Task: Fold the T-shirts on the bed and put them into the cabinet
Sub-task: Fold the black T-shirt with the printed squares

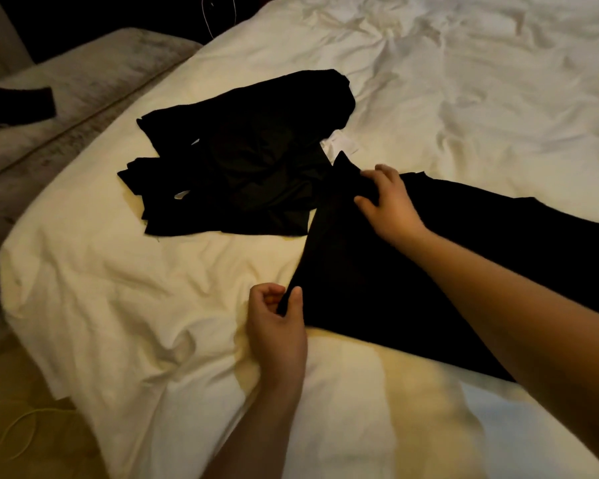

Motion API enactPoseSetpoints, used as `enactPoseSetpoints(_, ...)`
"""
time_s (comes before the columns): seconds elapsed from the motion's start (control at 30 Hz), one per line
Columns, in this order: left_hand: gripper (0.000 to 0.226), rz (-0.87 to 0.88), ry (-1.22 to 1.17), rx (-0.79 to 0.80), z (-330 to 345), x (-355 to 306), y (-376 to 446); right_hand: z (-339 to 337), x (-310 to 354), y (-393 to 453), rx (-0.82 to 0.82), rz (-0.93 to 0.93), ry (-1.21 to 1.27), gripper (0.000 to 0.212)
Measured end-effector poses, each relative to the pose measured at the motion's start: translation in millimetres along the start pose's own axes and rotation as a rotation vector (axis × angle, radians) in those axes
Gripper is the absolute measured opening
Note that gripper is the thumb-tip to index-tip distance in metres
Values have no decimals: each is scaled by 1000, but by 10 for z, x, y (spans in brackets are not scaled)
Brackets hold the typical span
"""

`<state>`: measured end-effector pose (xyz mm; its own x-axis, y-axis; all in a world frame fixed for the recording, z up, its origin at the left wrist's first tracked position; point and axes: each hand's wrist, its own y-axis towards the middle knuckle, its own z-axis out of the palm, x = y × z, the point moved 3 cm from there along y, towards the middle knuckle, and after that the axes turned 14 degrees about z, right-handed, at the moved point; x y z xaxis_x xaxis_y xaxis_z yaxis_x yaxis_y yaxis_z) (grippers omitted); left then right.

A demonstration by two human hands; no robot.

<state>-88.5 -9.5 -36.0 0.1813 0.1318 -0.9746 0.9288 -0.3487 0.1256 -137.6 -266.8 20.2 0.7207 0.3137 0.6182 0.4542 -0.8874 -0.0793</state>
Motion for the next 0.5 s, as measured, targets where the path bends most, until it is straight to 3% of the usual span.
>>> enactPoseSetpoints(0.23,29,505,366,47,97,-180,-215,-186,-625,-792,-15,-53,-149,64)
enactPoseSetpoints(0.37,25,807,414,228,248,-251,-455,-359,-1069,-1184,-75,56,-283,62)
enactPoseSetpoints(0.43,19,850,435,324,311,-236,-575,-431,-1294,-1433,-111,98,-292,58)
enactPoseSetpoints(0.5,31,830,428,425,336,-257,-695,-527,-1500,-1711,-174,111,-295,55)
